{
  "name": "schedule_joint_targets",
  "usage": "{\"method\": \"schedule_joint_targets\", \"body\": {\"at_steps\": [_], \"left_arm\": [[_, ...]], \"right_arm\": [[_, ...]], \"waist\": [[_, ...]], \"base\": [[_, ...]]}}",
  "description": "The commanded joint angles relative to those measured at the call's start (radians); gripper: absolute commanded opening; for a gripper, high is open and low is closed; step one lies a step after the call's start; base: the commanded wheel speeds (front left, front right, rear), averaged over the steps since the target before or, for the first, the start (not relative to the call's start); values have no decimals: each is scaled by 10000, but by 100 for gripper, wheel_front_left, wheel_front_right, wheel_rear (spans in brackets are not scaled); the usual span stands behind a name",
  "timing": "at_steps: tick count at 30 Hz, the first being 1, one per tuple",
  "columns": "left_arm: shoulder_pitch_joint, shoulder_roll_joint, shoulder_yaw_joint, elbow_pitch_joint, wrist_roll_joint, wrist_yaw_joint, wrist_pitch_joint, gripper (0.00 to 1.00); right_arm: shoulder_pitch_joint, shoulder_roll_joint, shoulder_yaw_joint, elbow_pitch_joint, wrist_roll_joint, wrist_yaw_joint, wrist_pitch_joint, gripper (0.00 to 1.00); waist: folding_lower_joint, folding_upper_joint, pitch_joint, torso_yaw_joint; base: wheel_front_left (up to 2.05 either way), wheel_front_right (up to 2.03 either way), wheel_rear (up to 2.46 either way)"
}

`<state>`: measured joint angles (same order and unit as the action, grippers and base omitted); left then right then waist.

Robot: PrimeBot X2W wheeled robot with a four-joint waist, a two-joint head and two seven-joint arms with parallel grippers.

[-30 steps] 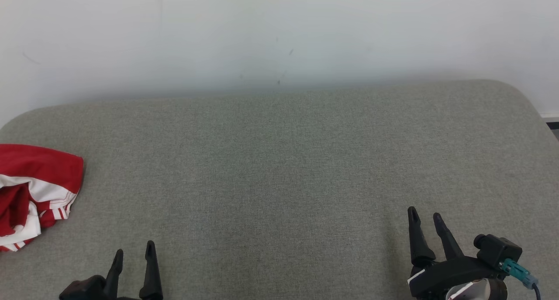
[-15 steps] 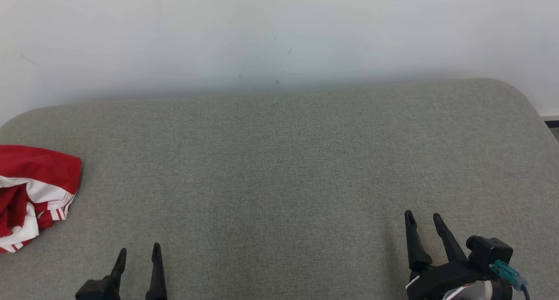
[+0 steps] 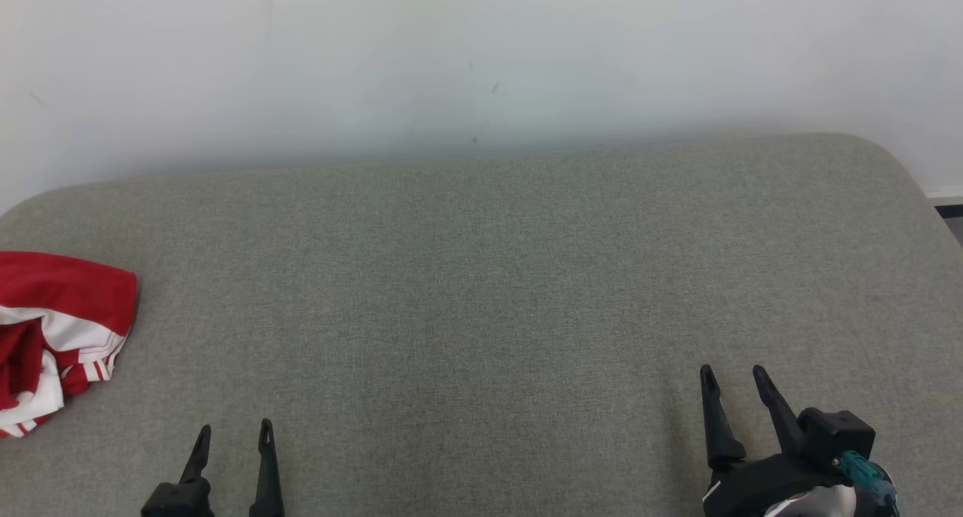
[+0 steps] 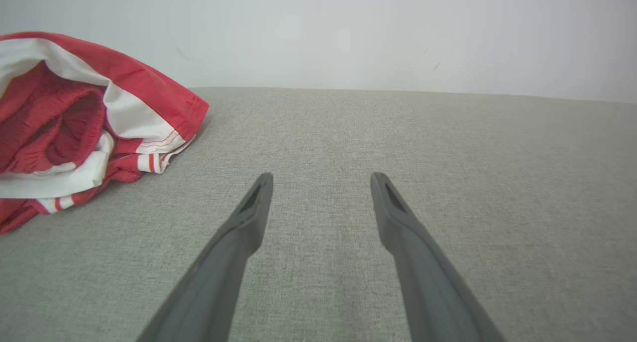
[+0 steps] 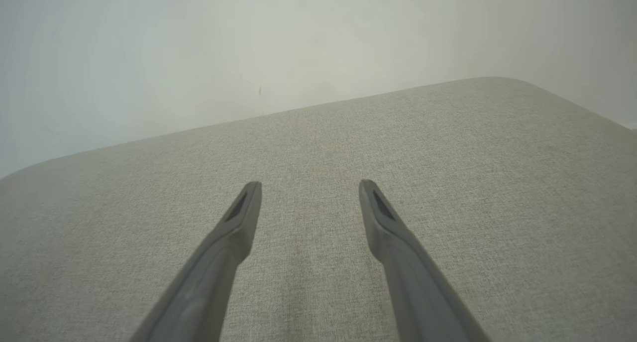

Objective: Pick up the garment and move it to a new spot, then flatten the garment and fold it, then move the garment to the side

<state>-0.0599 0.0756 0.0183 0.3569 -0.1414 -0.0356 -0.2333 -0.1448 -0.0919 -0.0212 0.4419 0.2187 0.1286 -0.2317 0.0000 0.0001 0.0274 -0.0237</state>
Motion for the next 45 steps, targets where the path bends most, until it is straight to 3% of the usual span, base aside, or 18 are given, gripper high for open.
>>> {"method": "schedule_joint_targets", "body": {"at_steps": [1,16,26,32,45], "left_arm": [[111,48,15,-5,304,12,-93,100],[179,83,-11,142,1350,24,-330,100],[294,47,214,165,1165,102,-329,100],[317,-13,406,149,1076,150,-329,100],[673,-3,921,338,1004,157,-329,100]], "right_arm": [[-109,17,-27,0,-310,32,-100,100],[33,125,-102,-25,-1346,38,-352,100],[21,-40,410,56,-1189,39,-346,100],[5,-17,756,38,-1065,37,-333,100],[-4,111,1571,213,-844,37,-331,100]], "waist": [[0,-1,4,0],[0,-1,27,17],[0,-1,70,526],[0,-1,177,1401],[0,-1,160,4016]], "base": [[0,0,0],[0,0,0],[0,0,0],[0,0,0],[0,0,0]]}}
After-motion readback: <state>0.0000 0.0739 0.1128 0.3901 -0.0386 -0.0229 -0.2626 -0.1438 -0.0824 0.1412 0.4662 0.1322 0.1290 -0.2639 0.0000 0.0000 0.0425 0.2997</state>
